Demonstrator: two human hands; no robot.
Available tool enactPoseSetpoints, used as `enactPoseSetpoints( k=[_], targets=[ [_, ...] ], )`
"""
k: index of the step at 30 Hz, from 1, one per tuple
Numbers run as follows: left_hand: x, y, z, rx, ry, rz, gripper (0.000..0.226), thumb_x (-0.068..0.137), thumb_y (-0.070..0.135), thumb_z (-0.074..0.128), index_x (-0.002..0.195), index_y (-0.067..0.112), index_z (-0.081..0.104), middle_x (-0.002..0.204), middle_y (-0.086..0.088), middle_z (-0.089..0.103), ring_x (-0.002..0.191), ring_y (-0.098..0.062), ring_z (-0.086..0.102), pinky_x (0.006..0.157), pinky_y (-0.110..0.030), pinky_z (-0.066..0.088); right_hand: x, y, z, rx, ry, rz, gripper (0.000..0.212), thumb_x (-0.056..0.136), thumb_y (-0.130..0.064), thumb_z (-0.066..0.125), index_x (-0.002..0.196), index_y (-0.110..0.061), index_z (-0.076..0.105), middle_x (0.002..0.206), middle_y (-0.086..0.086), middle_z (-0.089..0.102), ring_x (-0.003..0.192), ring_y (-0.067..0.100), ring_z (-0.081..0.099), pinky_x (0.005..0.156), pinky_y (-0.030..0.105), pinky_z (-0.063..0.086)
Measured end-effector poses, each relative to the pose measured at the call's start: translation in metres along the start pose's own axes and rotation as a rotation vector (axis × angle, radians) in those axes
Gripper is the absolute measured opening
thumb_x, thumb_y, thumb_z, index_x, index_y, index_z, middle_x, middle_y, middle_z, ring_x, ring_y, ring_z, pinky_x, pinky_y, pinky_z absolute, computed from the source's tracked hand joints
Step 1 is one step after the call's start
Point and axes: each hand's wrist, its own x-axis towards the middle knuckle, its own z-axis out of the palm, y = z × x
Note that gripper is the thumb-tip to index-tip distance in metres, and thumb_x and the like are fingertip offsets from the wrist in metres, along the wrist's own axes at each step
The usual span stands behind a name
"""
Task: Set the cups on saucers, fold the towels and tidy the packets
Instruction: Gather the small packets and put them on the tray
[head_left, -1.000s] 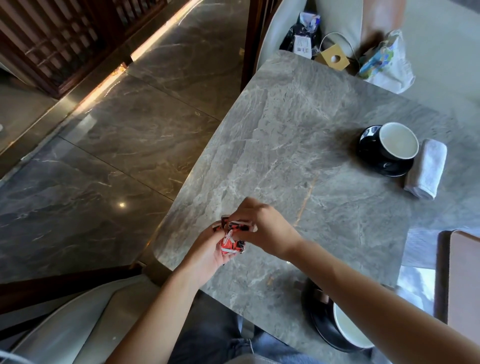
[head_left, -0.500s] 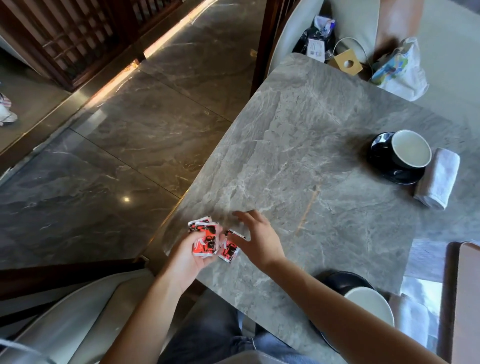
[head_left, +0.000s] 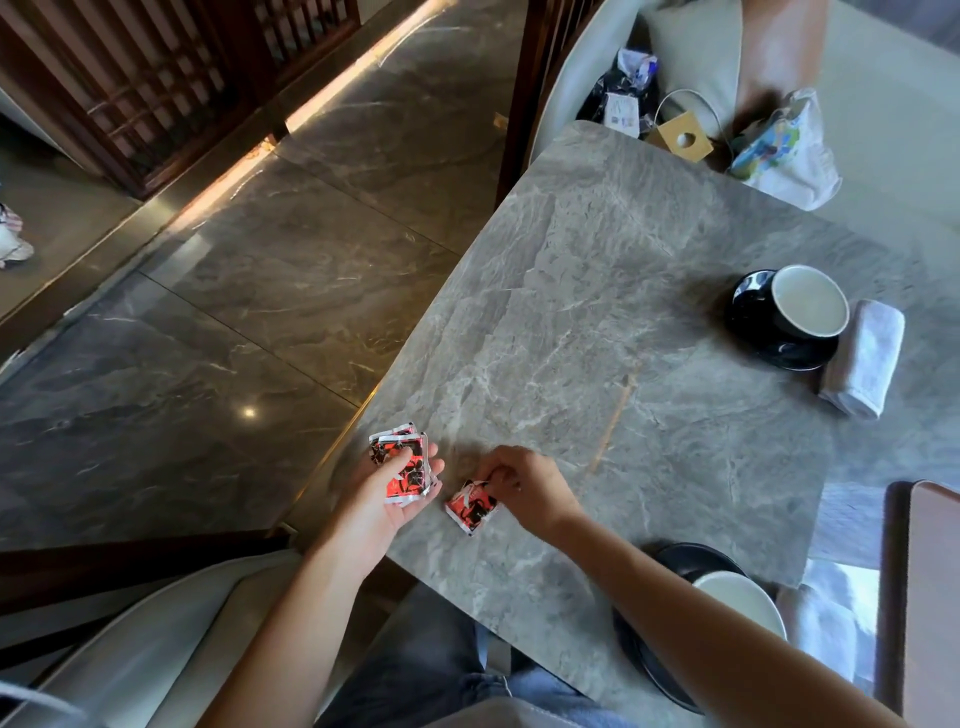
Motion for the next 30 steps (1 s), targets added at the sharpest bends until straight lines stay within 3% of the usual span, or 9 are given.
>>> enactPoseSetpoints(
  k=[5, 9, 12, 17, 20, 23, 25, 30],
  targets=[
    [0.004, -0.003, 0.008, 0.055, 0.004, -0.036, 0.018, 0.092, 0.014, 0.049, 0.106, 0.013, 0.06, 0.086, -0.005, 0.076, 0.076, -0.017, 0.073, 0.061, -0.03, 0.059, -0.001, -0.013, -0.043, 0.357, -0.314, -0.019, 0.019, 0.082, 0.009, 0.063, 0.086, -0.008, 0.07, 0.072, -0.005, 0.067, 0.067, 0.002, 0.062, 0.068, 0.021, 0.052],
    [0.001, -0.005, 0.023, 0.081, -0.022, -0.13, 0.03, 0.089, 0.028, 0.049, 0.109, 0.01, 0.062, 0.094, -0.011, 0.071, 0.087, -0.025, 0.068, 0.077, -0.036, 0.051, -0.001, -0.039, -0.058, 0.419, -0.296, -0.125, 0.02, 0.084, 0.006, 0.063, 0.084, -0.012, 0.071, 0.071, -0.013, 0.07, 0.071, -0.003, 0.065, 0.069, 0.016, 0.053],
    [-0.004, -0.007, 0.032, 0.086, -0.177, -0.2, 0.039, 0.087, 0.037, 0.044, 0.106, 0.01, 0.065, 0.101, -0.017, 0.069, 0.095, -0.034, 0.065, 0.078, -0.039, 0.05, -0.002, -0.052, -0.059, 0.285, -0.206, -0.196, 0.018, 0.084, 0.0, 0.065, 0.084, -0.017, 0.072, 0.08, -0.01, 0.07, 0.074, 0.0, 0.065, 0.073, 0.017, 0.053],
    [-0.009, -0.013, 0.044, 0.234, -0.302, -0.162, 0.025, 0.084, 0.018, 0.048, 0.099, 0.008, 0.065, 0.089, -0.014, 0.072, 0.08, -0.025, 0.071, 0.07, -0.036, 0.056, -0.011, -0.053, -0.048, -0.029, 0.023, -0.267, 0.021, 0.084, -0.013, 0.065, 0.103, -0.021, 0.068, 0.099, 0.0, 0.063, 0.085, 0.01, 0.057, 0.077, 0.027, 0.05],
    [-0.007, -0.016, 0.046, 0.312, -0.291, -0.125, 0.025, 0.086, 0.01, 0.05, 0.082, 0.019, 0.073, 0.087, -0.009, 0.073, 0.078, -0.02, 0.071, 0.073, -0.035, 0.057, -0.02, -0.046, -0.042, -0.189, 0.028, -0.294, 0.054, 0.082, -0.034, 0.065, 0.132, -0.028, 0.046, 0.13, -0.005, 0.051, 0.119, 0.014, 0.042, 0.101, 0.036, 0.041],
    [-0.005, -0.016, 0.048, 0.312, -0.255, -0.14, 0.027, 0.088, 0.007, 0.044, 0.089, 0.017, 0.069, 0.087, -0.01, 0.073, 0.079, -0.018, 0.07, 0.066, -0.031, 0.056, -0.028, -0.04, -0.038, -0.376, -0.057, -0.307, 0.097, 0.071, -0.054, 0.068, 0.147, -0.027, 0.015, 0.15, -0.006, 0.031, 0.138, 0.015, 0.024, 0.114, 0.04, 0.023],
    [-0.005, -0.016, 0.054, 0.326, -0.24, -0.146, 0.024, 0.088, 0.011, 0.045, 0.098, 0.015, 0.066, 0.092, -0.011, 0.072, 0.085, -0.02, 0.069, 0.07, -0.031, 0.054, -0.03, -0.037, -0.032, -0.464, -0.051, -0.313, 0.106, 0.071, -0.055, 0.069, 0.15, -0.024, 0.006, 0.153, -0.003, 0.03, 0.141, 0.016, 0.023, 0.116, 0.04, 0.02],
    [-0.008, -0.02, 0.064, 0.434, -0.192, -0.118, 0.026, 0.094, 0.029, 0.043, 0.104, 0.022, 0.067, 0.097, -0.004, 0.075, 0.089, -0.015, 0.071, 0.062, -0.027, 0.057, -0.034, -0.028, -0.023, -0.392, 0.004, -0.338, 0.089, 0.081, -0.035, 0.067, 0.15, -0.022, 0.013, 0.139, -0.002, 0.046, 0.131, 0.016, 0.034, 0.107, 0.037, 0.033]
  ],
)
